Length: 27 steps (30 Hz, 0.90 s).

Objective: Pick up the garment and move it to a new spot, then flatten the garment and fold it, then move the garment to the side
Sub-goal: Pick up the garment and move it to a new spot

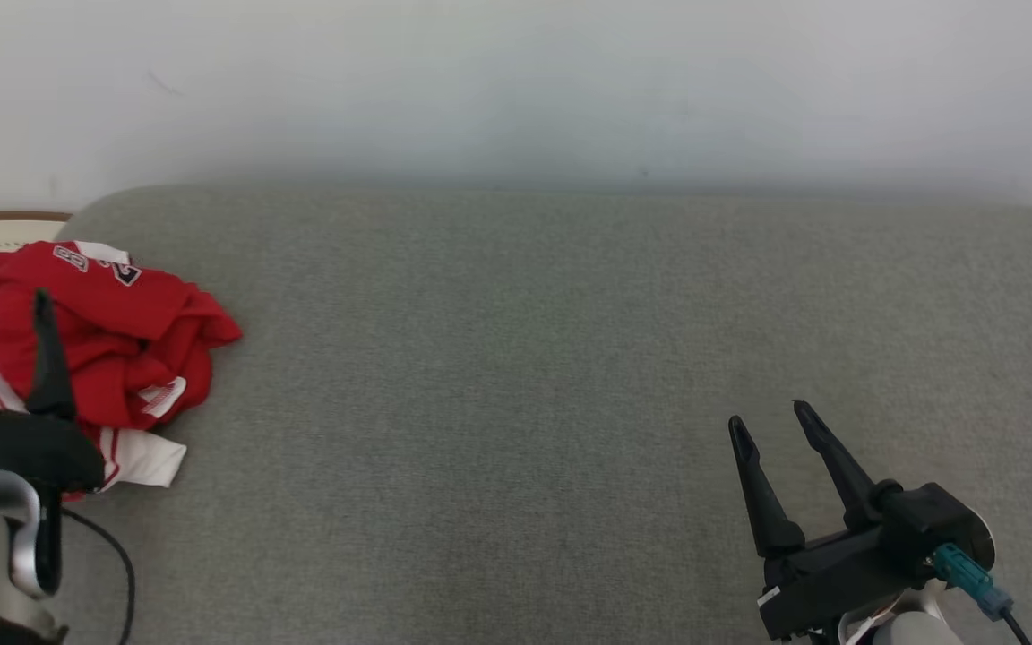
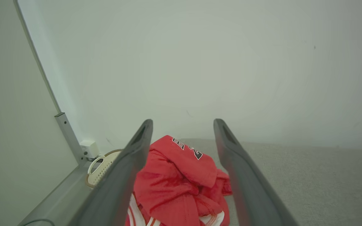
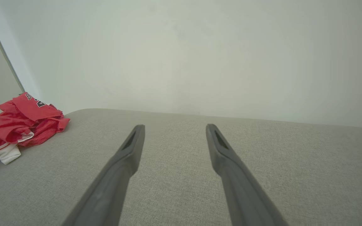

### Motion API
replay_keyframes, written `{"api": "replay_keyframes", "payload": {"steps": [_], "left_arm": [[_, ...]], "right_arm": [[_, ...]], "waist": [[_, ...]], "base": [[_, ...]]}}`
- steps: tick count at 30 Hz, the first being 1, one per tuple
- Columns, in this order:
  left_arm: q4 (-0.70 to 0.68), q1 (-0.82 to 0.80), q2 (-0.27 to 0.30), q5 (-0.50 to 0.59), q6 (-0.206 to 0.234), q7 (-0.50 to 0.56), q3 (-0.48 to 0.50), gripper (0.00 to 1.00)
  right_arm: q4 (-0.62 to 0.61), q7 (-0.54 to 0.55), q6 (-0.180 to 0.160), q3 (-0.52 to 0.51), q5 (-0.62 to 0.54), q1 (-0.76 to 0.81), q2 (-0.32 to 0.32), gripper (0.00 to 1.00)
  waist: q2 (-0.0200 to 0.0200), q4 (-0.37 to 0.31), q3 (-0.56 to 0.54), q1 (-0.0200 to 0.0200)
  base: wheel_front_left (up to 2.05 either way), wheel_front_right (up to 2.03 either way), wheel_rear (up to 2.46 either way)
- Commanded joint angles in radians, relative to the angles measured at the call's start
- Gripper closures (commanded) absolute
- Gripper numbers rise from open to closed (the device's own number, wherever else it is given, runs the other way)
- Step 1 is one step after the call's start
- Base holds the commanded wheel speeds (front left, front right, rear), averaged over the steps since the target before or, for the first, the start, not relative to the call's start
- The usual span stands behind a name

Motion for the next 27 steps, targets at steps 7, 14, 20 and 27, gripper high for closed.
{"api": "replay_keyframes", "payload": {"steps": [7, 14, 20, 27], "left_arm": [[0.143, -0.124, 0.053, -0.029, -0.015, 0.029, 0.02, 0.0], [0.252, -0.19, 0.095, -0.039, -0.018, 0.069, 0.031, 0.0], [0.351, -0.242, 0.135, -0.051, -0.016, 0.099, 0.042, 0.0], [0.478, -0.303, 0.195, -0.046, -0.026, 0.142, 0.036, 0.0]], "right_arm": [[-0.011, -0.003, 0.0, 0.006, 0.013, -0.033, -0.011, 0.0], [-0.019, -0.003, 0.0, 0.007, 0.013, -0.05, -0.014, 0.0], [-0.022, -0.003, 0.001, 0.01, 0.016, -0.067, -0.014, 0.0], [-0.029, -0.003, 0.001, 0.003, 0.013, -0.083, -0.018, 0.0]], "waist": [[0.0, -0.084, 0.077, -0.0002], [0.0, -0.125, 0.108, -0.0002], [0.0, -0.167, 0.137, -0.0002], [0.0, -0.21, 0.176, -0.0002]], "base": [[0.0, 0.0, 0.0], [0.0, 0.0, 0.0], [0.0, 0.0, 0.0], [0.0, 0.0, 0.0]]}}
